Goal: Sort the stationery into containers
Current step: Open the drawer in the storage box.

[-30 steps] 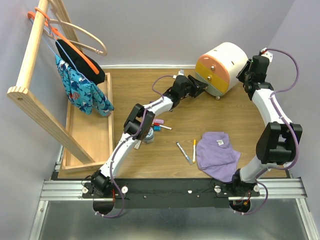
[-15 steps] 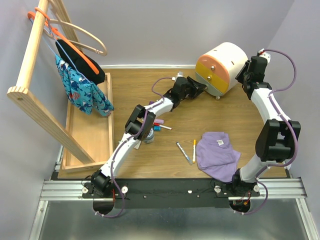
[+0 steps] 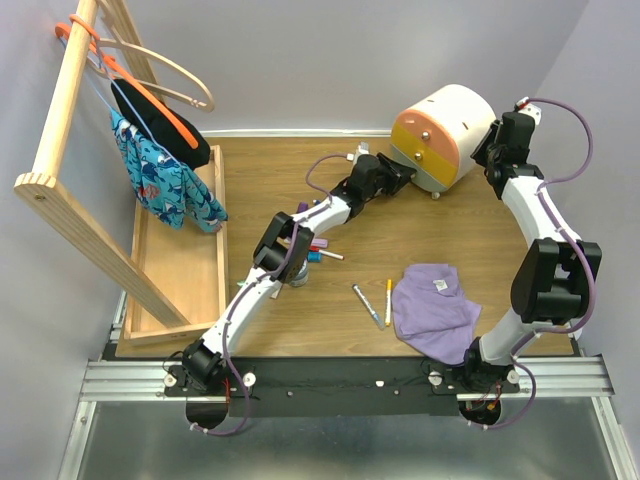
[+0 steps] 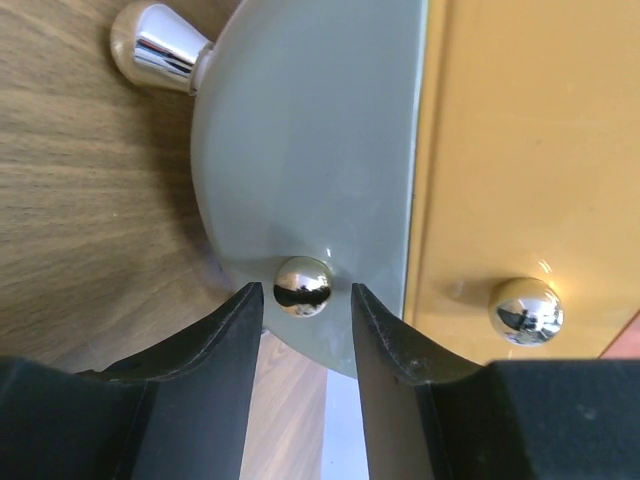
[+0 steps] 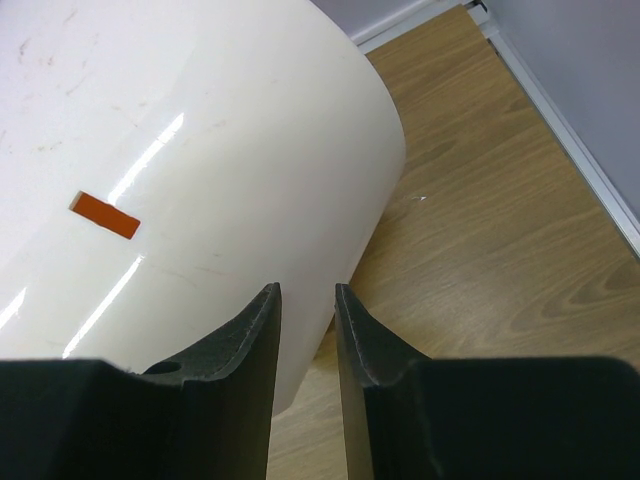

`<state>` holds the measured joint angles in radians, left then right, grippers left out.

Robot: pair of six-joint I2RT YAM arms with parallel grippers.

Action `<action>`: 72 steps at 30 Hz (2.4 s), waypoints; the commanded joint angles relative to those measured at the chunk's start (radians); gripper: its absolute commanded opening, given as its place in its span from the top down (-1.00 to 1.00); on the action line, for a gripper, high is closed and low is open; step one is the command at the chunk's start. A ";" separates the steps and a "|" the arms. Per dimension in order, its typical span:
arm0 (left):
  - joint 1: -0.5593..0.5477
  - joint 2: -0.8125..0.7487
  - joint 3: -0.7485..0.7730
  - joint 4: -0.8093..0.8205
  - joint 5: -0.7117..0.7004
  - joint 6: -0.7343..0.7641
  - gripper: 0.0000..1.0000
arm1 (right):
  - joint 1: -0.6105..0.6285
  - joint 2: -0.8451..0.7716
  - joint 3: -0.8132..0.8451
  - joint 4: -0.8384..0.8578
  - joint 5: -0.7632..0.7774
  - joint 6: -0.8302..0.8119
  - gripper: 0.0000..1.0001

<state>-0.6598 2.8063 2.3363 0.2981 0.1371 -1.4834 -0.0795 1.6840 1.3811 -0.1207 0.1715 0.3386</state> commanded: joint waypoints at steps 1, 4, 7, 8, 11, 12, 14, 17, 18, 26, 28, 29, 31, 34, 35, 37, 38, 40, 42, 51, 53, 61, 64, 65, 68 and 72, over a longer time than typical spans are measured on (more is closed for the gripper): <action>-0.008 0.036 0.041 -0.002 -0.051 0.002 0.04 | 0.001 0.014 0.024 0.027 0.031 -0.016 0.28; -0.006 0.038 0.043 0.003 -0.051 0.000 0.10 | 0.001 0.013 0.016 0.032 0.031 -0.016 0.28; -0.006 0.039 0.044 0.004 -0.047 0.002 0.20 | 0.001 0.014 0.013 0.033 0.031 -0.019 0.28; -0.004 0.038 0.040 0.009 -0.042 0.000 0.28 | 0.001 0.014 0.015 0.033 0.029 -0.019 0.28; 0.003 0.022 0.012 0.024 -0.025 -0.003 0.44 | 0.001 0.011 0.015 0.033 0.031 -0.023 0.28; 0.006 0.018 0.003 0.030 -0.010 0.000 0.46 | 0.001 0.011 0.015 0.033 0.031 -0.023 0.28; 0.014 -0.001 -0.024 0.030 -0.002 -0.005 0.48 | 0.003 0.008 0.010 0.035 0.033 -0.027 0.28; 0.029 -0.028 -0.072 0.045 0.018 0.006 0.49 | 0.003 0.005 0.004 0.042 0.031 -0.029 0.28; 0.040 -0.037 -0.089 0.053 0.025 0.008 0.50 | 0.004 0.003 0.004 0.044 0.031 -0.029 0.28; 0.088 -0.162 -0.348 0.200 0.125 0.041 0.56 | 0.003 -0.007 -0.010 0.076 0.019 -0.032 0.28; 0.094 -0.186 -0.386 0.262 0.148 0.043 0.56 | 0.003 -0.013 -0.023 0.081 0.017 -0.032 0.28; 0.095 -0.192 -0.414 0.283 0.172 0.048 0.56 | 0.003 -0.021 -0.030 0.087 0.017 -0.033 0.28; 0.095 -0.212 -0.437 0.354 0.191 0.055 0.57 | 0.003 -0.029 -0.040 0.087 0.016 -0.033 0.28; 0.095 -0.229 -0.468 0.427 0.222 0.064 0.56 | 0.003 -0.047 -0.066 0.085 0.011 -0.033 0.28; 0.095 -0.232 -0.480 0.438 0.228 0.064 0.57 | 0.003 -0.052 -0.076 0.085 0.011 -0.032 0.28; 0.097 -0.243 -0.494 0.464 0.236 0.064 0.57 | 0.003 -0.063 -0.085 0.087 0.008 -0.032 0.28; 0.098 -0.246 -0.502 0.472 0.234 0.064 0.57 | 0.003 -0.066 -0.088 0.085 0.010 -0.032 0.28; 0.104 -0.257 -0.525 0.498 0.242 0.077 0.58 | 0.003 -0.072 -0.094 0.085 0.005 -0.032 0.28; 0.109 -0.264 -0.545 0.519 0.248 0.087 0.58 | 0.003 -0.076 -0.100 0.084 0.000 -0.030 0.28; 0.129 -0.295 -0.586 0.561 0.283 0.118 0.59 | 0.003 -0.090 -0.117 0.089 -0.012 -0.029 0.28; 0.134 -0.300 -0.597 0.565 0.289 0.109 0.59 | 0.004 -0.092 -0.120 0.089 -0.012 -0.029 0.28; 0.155 -0.327 -0.687 0.634 0.326 0.115 0.62 | 0.003 -0.093 -0.123 0.092 -0.020 -0.030 0.28; 0.161 -0.335 -0.712 0.664 0.337 0.112 0.65 | 0.003 -0.092 -0.123 0.092 -0.021 -0.027 0.28; 0.166 -0.338 -0.716 0.670 0.347 0.112 0.66 | 0.003 -0.092 -0.125 0.093 -0.023 -0.026 0.28; 0.169 -0.346 -0.735 0.685 0.357 0.106 0.67 | 0.003 -0.092 -0.125 0.093 -0.026 -0.026 0.28; 0.169 -0.350 -0.753 0.711 0.366 0.097 0.44 | 0.003 -0.096 -0.131 0.093 -0.030 -0.023 0.28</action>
<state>-0.4961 2.5305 1.6009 0.9012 0.4519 -1.3956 -0.0795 1.6218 1.2682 -0.0460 0.1596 0.3134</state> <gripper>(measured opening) 0.326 0.360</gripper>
